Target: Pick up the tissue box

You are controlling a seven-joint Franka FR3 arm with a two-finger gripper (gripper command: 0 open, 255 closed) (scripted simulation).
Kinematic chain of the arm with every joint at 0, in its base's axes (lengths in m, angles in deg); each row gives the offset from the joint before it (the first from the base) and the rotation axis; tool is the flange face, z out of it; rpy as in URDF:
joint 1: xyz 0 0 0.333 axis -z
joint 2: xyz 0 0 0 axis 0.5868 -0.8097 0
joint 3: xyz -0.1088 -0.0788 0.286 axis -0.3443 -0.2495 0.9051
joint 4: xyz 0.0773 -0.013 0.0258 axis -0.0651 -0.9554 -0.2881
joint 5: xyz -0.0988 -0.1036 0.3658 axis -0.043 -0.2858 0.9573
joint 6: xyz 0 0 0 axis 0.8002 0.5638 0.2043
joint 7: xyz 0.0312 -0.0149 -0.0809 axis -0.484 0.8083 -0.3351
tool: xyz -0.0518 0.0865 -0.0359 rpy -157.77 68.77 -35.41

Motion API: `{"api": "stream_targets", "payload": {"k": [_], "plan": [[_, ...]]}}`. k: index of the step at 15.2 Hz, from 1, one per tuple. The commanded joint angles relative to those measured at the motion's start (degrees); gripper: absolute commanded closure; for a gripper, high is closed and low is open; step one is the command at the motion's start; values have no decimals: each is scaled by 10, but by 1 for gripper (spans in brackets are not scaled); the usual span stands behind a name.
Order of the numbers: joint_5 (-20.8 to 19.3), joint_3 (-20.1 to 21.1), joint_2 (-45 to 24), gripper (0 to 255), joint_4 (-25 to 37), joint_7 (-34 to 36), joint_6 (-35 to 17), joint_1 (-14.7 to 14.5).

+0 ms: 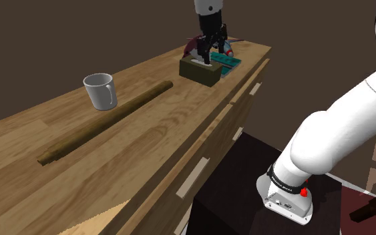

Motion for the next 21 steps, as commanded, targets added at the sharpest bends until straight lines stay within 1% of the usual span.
{"api": "stream_targets", "payload": {"k": [1,5,6,13,15,16,21], "plan": [[-44,9,-59,0,66,11,38,5],[-135,17,-181,0,207,21,119,4],[-149,17,-200,0,230,20,132,3],[-142,15,-190,0,165,41,80,5],[-142,15,-189,0,160,43,76,5],[-142,15,-191,255,162,43,77,5],[-142,15,-191,255,161,43,76,5]]}}
